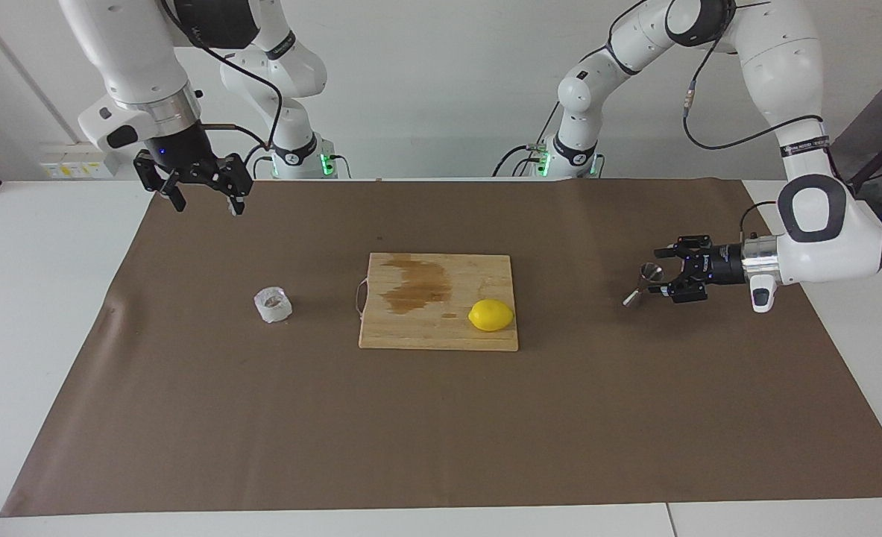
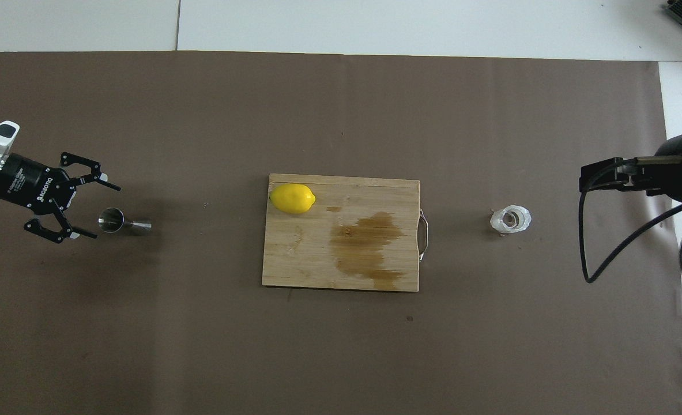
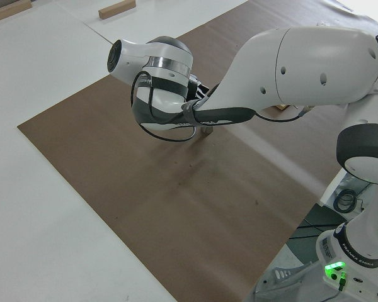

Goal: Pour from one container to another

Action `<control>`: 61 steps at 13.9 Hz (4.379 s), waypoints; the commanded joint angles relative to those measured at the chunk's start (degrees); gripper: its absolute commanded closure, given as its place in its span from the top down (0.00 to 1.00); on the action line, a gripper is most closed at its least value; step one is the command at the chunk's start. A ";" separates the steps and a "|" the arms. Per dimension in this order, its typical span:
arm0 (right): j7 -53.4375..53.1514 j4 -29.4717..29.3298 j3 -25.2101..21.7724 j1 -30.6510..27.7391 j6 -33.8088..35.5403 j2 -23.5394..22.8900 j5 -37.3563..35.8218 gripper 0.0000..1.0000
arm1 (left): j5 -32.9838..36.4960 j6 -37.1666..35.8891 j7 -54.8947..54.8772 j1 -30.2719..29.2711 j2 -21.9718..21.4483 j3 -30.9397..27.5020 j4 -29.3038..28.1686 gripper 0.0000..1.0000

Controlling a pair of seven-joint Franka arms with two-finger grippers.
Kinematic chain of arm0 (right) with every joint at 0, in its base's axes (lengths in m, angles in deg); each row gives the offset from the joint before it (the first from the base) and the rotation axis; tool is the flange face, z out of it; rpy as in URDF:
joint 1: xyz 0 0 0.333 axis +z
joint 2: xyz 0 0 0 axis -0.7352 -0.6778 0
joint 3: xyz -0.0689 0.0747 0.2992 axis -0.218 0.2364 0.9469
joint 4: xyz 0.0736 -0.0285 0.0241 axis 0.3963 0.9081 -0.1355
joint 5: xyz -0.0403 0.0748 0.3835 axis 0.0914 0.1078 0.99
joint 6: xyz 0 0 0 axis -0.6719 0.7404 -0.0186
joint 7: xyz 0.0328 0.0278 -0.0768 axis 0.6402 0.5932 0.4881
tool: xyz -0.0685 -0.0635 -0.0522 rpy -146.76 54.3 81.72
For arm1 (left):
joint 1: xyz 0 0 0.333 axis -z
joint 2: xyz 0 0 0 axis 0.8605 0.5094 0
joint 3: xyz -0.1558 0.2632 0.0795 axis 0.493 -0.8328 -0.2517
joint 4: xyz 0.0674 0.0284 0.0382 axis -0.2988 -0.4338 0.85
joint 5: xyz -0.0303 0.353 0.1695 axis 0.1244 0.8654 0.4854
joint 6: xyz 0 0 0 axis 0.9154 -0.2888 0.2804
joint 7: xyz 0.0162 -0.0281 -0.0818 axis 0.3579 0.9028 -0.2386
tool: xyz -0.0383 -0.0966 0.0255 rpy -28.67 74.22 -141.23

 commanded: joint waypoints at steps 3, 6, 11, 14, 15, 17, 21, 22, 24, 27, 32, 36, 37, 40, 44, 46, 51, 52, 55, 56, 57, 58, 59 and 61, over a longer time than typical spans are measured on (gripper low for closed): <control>0.30 -0.97 0.33 -0.83 1.00 -0.36 1.08 1.00 | 1.41 -1.27 1.61 -0.93 2.45 1.38 2.60 1.00; 0.30 -0.97 0.33 -0.83 1.00 -0.36 1.08 1.00 | 1.67 -1.27 1.61 -0.93 3.33 1.64 3.04 1.00; 0.30 -0.97 0.33 -0.83 1.00 -0.36 1.08 1.00 | 4.48 -1.79 1.61 -0.84 2.90 1.81 0.24 1.00; 0.21 -0.97 0.33 -0.83 1.00 -0.36 1.08 1.00 | 4.57 -1.88 1.79 -0.93 2.89 1.90 0.76 1.00; 0.30 -0.88 0.33 -0.83 1.00 -0.36 1.08 1.00 | 4.57 -1.88 1.70 -1.36 2.89 1.90 0.84 1.00; 0.30 -0.97 0.33 -0.83 1.00 -0.36 1.08 1.00 | 4.49 -1.79 1.52 -1.45 2.98 1.99 1.02 1.00; 0.30 -0.97 0.33 -0.83 1.00 -0.36 1.08 1.00 | 4.31 -2.40 1.61 -1.45 3.16 2.25 2.34 1.00; 0.30 -0.97 0.33 -0.83 1.00 -0.36 1.08 1.00 | 4.22 -2.76 1.61 -1.45 3.16 2.25 2.34 1.00; 0.30 -0.97 0.33 -0.83 1.00 -0.36 1.08 1.00 | 3.87 -2.94 1.61 -1.45 3.16 2.34 2.34 1.00; 0.30 -0.97 0.33 -0.83 1.00 -0.36 1.08 1.00 | 3.70 -3.37 1.52 -1.45 3.16 2.52 2.34 0.83; 0.30 -0.97 0.33 -0.83 1.00 -0.36 1.08 1.00 | 3.70 -5.31 1.44 -1.45 3.16 2.61 2.34 0.68; 0.21 -0.97 0.33 -0.83 1.00 -0.36 1.08 1.00 | 3.70 -5.31 1.43 -1.54 3.16 2.61 2.34 0.68; 0.21 -0.97 0.33 -0.83 1.00 -0.36 1.08 1.00 | 3.70 -5.31 1.43 -1.46 3.16 2.61 2.34 0.68; 0.30 -0.97 0.33 -0.83 1.00 -0.36 1.08 1.00 | 3.78 -4.78 1.43 -1.45 3.16 2.61 2.52 0.70; 0.30 -0.97 0.33 -0.83 1.00 -0.36 1.08 1.00 | 3.87 -4.34 1.26 -1.54 3.16 2.52 3.13 0.73; 0.30 -0.97 0.33 -0.83 1.00 -0.36 1.08 1.00 | 3.87 -4.08 1.26 -1.54 3.16 2.52 3.13 0.73; 0.30 -0.88 0.33 -0.83 1.00 -0.36 1.08 1.00 | 3.96 -3.03 1.52 -1.54 3.16 2.52 3.04 0.74; 0.21 -0.97 0.33 -0.83 1.00 -0.36 1.08 1.00 | 3.87 -2.59 1.52 -1.63 3.16 2.52 3.04 0.74; 0.30 -0.97 0.33 -0.83 1.00 -0.36 1.08 1.00 | 3.87 -2.50 1.43 -1.63 3.16 2.43 2.96 0.74; 0.30 -0.97 0.33 -0.83 1.00 -0.36 1.08 1.00 | 3.87 -2.41 1.43 -1.63 3.16 2.43 2.96 0.74; 0.30 -0.88 0.33 -0.83 1.00 -0.36 1.08 1.00 | 3.87 -2.23 1.52 -1.63 3.16 2.43 2.87 0.73; 0.30 -0.88 0.33 -0.83 1.00 -0.36 1.08 1.00 | 3.96 -2.15 1.52 -1.63 3.16 2.43 2.78 0.73; 0.30 -0.97 0.33 -0.83 1.00 -0.36 1.08 1.00 | 3.96 -2.14 1.52 -1.63 3.16 2.43 2.61 0.73; 0.21 -0.97 0.33 -0.83 1.00 -0.36 1.08 1.00 | 3.96 -2.14 1.44 -1.72 3.16 2.43 2.52 0.73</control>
